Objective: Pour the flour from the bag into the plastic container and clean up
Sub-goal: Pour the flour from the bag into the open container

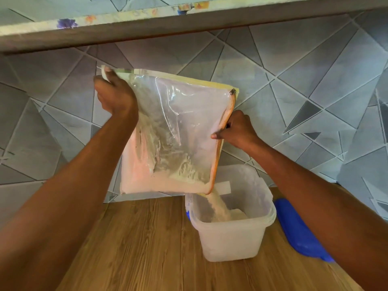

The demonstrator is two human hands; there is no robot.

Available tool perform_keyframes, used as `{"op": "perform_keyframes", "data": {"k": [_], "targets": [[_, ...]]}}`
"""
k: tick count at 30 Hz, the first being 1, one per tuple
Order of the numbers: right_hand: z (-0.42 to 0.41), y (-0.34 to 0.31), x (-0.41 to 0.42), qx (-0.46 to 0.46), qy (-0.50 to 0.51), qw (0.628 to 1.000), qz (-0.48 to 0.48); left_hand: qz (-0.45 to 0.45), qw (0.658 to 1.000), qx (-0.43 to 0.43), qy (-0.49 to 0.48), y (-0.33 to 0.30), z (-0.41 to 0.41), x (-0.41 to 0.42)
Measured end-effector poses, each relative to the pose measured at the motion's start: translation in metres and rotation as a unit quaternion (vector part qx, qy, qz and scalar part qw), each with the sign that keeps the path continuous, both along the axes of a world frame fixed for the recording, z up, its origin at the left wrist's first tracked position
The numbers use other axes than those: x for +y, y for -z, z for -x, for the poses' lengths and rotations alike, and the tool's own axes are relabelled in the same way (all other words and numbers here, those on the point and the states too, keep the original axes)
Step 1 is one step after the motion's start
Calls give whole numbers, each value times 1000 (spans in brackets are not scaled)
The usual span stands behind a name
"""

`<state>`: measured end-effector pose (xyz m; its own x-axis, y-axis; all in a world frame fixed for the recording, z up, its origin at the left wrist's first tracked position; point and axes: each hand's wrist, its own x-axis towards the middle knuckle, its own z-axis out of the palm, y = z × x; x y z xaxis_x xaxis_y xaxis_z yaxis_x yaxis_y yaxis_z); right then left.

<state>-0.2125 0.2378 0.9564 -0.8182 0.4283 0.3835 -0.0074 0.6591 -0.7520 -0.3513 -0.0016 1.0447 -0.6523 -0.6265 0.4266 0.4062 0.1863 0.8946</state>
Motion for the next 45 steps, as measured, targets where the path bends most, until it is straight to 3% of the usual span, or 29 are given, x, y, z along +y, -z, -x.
{"op": "perform_keyframes", "data": {"k": [16,27,35,40,45], "targets": [[-5,15,7,40,19,998,33,23,999,39,-15,1,-3,9],[-11,9,18,-32,13,999,0,75,994,69,-34,3,-16,18],[-11,16,20,3,28,999,26,74,995,64,-16,4,-22,20],[-12,15,22,-43,28,999,14,99,993,53,-25,6,-27,21],[-16,15,27,-3,2,1000,13,101,993,53,-35,6,-26,20]]}}
